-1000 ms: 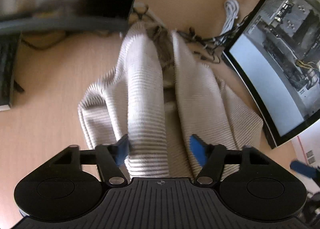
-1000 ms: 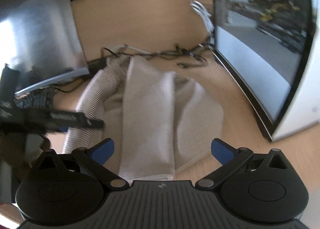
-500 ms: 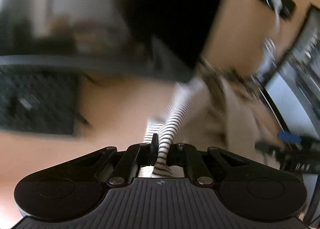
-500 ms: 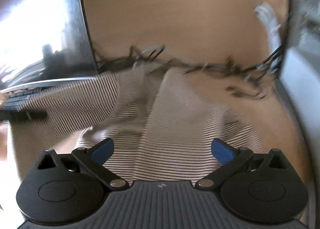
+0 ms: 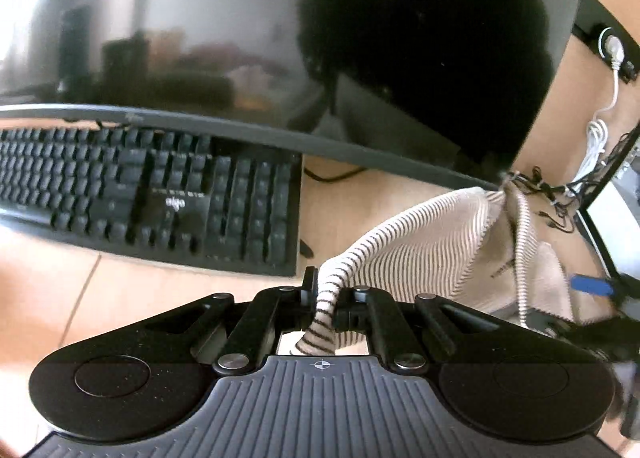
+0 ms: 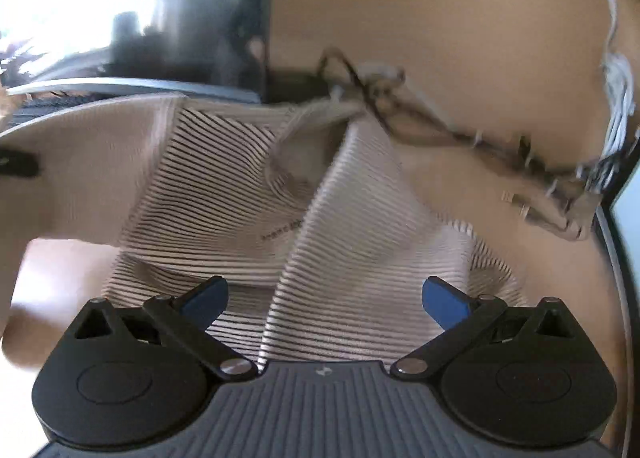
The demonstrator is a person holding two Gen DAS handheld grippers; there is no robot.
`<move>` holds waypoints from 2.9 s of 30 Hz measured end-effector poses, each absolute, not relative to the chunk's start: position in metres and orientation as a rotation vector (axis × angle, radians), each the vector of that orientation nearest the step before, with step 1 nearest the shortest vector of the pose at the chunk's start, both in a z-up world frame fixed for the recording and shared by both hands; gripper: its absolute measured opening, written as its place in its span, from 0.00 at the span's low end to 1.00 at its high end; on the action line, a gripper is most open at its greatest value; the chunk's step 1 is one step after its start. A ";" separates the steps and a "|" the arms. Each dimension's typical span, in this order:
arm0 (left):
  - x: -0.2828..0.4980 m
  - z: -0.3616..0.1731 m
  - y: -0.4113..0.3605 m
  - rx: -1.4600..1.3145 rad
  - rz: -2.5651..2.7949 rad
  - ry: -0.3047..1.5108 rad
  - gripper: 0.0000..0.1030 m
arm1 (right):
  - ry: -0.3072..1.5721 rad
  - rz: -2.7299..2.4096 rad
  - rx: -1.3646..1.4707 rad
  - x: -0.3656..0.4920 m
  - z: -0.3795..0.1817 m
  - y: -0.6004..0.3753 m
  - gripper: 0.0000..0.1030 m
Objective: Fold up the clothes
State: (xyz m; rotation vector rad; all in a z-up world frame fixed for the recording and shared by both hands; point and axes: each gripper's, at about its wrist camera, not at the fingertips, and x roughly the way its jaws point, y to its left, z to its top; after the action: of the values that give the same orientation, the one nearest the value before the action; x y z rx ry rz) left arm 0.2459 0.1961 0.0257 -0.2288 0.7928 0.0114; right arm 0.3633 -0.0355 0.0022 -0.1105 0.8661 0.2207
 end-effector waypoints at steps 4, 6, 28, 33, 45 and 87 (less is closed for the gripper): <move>0.235 0.020 0.200 -0.257 -0.006 0.775 0.06 | 1.011 0.245 0.008 0.366 -0.020 -0.037 1.00; 0.231 0.014 0.206 -0.274 -0.001 0.775 0.06 | 1.019 0.241 -0.043 0.356 -0.021 -0.035 1.00; 0.218 0.005 0.256 -0.394 -0.024 0.775 0.38 | 0.859 0.116 -0.279 0.281 0.028 0.009 0.73; 0.213 0.030 0.248 -0.515 -0.128 0.716 0.59 | 0.897 0.118 -0.397 0.300 -0.005 0.022 0.46; 0.248 -0.051 0.137 -0.618 -0.430 0.977 0.75 | 0.540 -0.026 -1.248 0.347 0.041 -0.059 0.04; 0.250 -0.050 0.118 -0.475 -0.563 1.120 0.91 | 0.952 -0.082 -0.308 0.246 0.082 -0.166 0.11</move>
State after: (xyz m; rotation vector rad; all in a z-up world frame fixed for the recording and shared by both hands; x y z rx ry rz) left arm 0.2501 0.1176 -0.0502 -0.4747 1.1201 -0.5626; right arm 0.2461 -0.1661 0.0819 -0.3085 0.9521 -0.0824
